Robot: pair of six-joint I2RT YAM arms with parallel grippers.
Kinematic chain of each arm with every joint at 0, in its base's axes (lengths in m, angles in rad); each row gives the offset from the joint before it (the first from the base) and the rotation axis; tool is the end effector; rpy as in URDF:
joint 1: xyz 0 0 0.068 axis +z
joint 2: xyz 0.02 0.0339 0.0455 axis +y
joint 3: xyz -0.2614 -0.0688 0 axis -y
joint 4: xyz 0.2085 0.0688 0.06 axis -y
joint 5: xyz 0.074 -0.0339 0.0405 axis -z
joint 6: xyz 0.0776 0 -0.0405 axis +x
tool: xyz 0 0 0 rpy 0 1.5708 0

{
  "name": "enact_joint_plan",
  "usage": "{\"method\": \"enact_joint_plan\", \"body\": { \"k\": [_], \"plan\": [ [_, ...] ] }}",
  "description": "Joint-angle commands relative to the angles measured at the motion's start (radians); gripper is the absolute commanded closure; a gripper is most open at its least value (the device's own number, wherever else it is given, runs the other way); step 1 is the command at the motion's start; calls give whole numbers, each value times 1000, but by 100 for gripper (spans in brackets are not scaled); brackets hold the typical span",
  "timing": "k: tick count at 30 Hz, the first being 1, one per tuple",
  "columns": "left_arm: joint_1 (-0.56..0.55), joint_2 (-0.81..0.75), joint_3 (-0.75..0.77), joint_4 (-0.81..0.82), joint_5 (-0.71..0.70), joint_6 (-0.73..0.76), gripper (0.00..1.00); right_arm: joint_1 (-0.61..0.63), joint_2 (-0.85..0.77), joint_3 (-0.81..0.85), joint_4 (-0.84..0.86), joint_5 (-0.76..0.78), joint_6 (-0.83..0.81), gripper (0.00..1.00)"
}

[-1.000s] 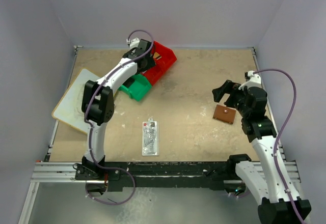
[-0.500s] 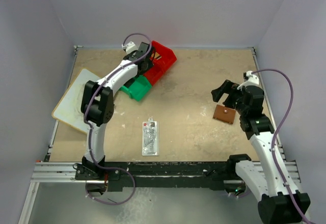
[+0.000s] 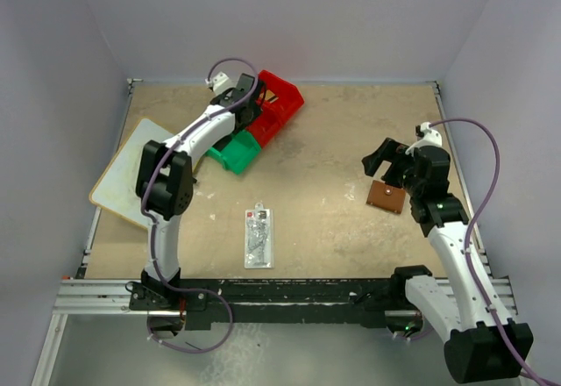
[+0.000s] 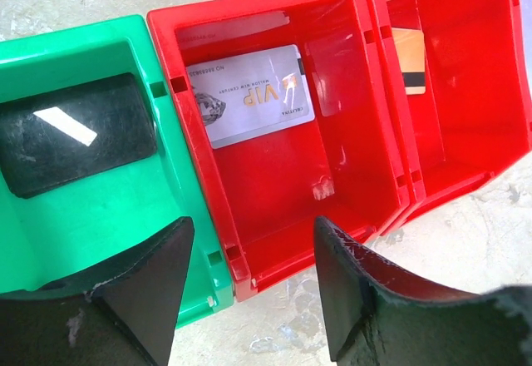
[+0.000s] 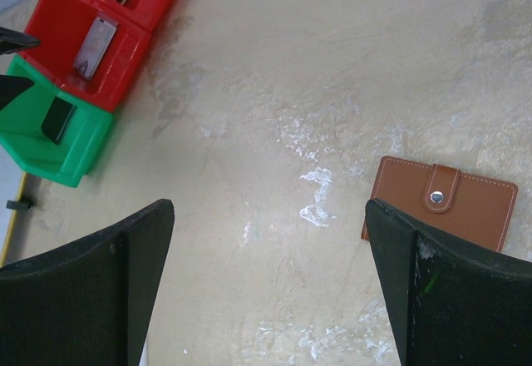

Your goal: Take the credit cards out of the card holder

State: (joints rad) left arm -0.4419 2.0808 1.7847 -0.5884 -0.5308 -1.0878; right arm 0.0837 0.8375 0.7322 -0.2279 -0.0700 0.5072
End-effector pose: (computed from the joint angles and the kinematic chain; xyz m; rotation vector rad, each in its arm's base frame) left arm 0.4270 -0.1586 0.2292 -0.9390 2.1040 -0.1176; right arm 0.2006 0.0223 0.2959 0.3586 1.8970 0.4648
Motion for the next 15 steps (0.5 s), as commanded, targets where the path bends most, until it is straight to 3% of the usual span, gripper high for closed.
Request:
{"method": "enact_joint_plan", "body": {
  "k": [1,10,15],
  "plan": [
    [-7,7,-17,28,0,-20,43,-2,-8,20,17,24,20,0],
    [-7,1,-59,42,-23,-13,44,-2,18,18,-1,49,20,0],
    [-7,41,-43,59,24,14,54,-2,29,16,-1,53,20,0]
  ]
}}
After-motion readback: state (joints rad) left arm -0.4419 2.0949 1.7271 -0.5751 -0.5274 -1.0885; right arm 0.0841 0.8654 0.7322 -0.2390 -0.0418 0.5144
